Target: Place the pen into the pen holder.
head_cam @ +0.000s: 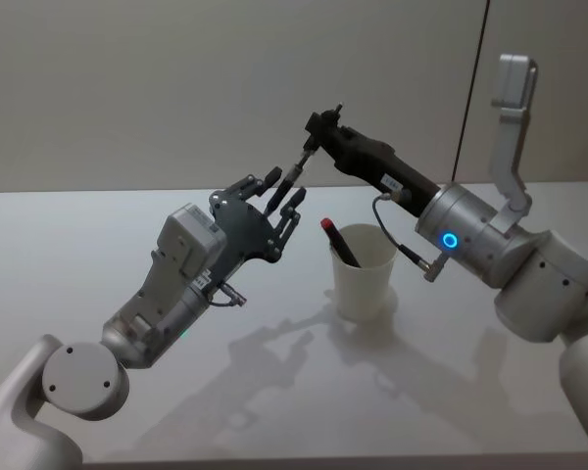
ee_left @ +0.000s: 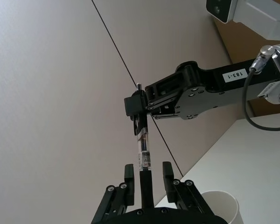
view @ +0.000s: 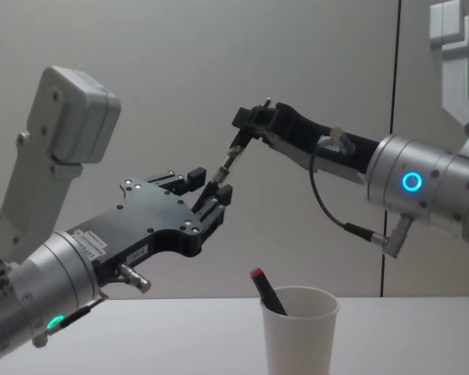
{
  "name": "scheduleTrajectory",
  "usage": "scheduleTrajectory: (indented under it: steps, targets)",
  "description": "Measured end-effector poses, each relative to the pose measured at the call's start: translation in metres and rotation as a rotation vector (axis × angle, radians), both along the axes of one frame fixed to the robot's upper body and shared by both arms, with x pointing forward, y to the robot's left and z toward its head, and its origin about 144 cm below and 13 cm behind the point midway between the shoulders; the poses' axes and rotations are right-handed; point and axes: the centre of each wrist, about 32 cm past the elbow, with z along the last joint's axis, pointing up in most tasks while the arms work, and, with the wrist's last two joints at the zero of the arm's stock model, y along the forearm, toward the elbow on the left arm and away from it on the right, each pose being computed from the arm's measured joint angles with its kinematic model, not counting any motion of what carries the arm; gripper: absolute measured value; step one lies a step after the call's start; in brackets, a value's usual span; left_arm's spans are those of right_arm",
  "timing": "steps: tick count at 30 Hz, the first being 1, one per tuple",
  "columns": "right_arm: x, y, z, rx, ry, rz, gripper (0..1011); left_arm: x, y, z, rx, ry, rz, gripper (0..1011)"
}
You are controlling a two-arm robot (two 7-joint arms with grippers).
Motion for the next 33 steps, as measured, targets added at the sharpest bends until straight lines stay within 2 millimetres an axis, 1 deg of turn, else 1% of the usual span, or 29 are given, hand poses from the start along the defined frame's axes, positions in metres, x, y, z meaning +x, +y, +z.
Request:
scheduleTrajectory:
  steps: [1,2,6,9,10,11,13,16,17,20,23,33]
  targets:
    - [0.0002,0.0000,0.0003,0.000,-0.001,-0.001,131,0.0000,0.0000,0.0000,0.000,0.000,0.000,387]
    - [0.0003,0.0001,0.0003,0.001,-0.001,-0.002,131,0.0000,0.0000,0.0000,0.000,0.000,0.000,407]
    - [0.0006,0.0001,0.0009,0.002,-0.003,-0.004,131,0.0000,0.0000,0.0000,0.000,0.000,0.000,550]
    - [0.0009,0.0001,0.0013,0.003,-0.004,-0.005,131,0.0000,0.0000,0.0000,0.000,0.000,0.000,625]
    - [0.0010,0.0000,0.0014,0.004,-0.005,-0.006,131,0.0000,0.0000,0.0000,0.000,0.000,0.000,669]
    - [0.0011,-0.0001,0.0016,0.004,-0.005,-0.006,131,0.0000,0.0000,0.0000,0.000,0.000,0.000,682]
    - [0.0012,-0.0002,0.0019,0.005,-0.006,-0.008,131,0.0000,0.0000,0.0000,0.000,0.000,0.000,764]
    - [0.0015,-0.0004,0.0024,0.006,-0.008,-0.010,131,0.0000,0.0000,0.0000,0.000,0.000,0.000,816]
    - [0.0015,-0.0004,0.0024,0.006,-0.009,-0.010,131,0.0000,0.0000,0.0000,0.000,0.000,0.000,868]
    - [0.0017,-0.0009,0.0027,0.005,-0.012,-0.016,131,0.0000,0.0000,0.0000,0.000,0.000,0.000,958]
    - [0.0016,-0.0013,0.0034,0.000,-0.018,-0.023,131,0.0000,0.0000,0.0000,0.000,0.000,0.000,1004]
    - [-0.0042,-0.0037,0.0096,-0.082,-0.080,-0.097,131,0.0000,0.0000,0.0000,0.000,0.000,0.000,1004]
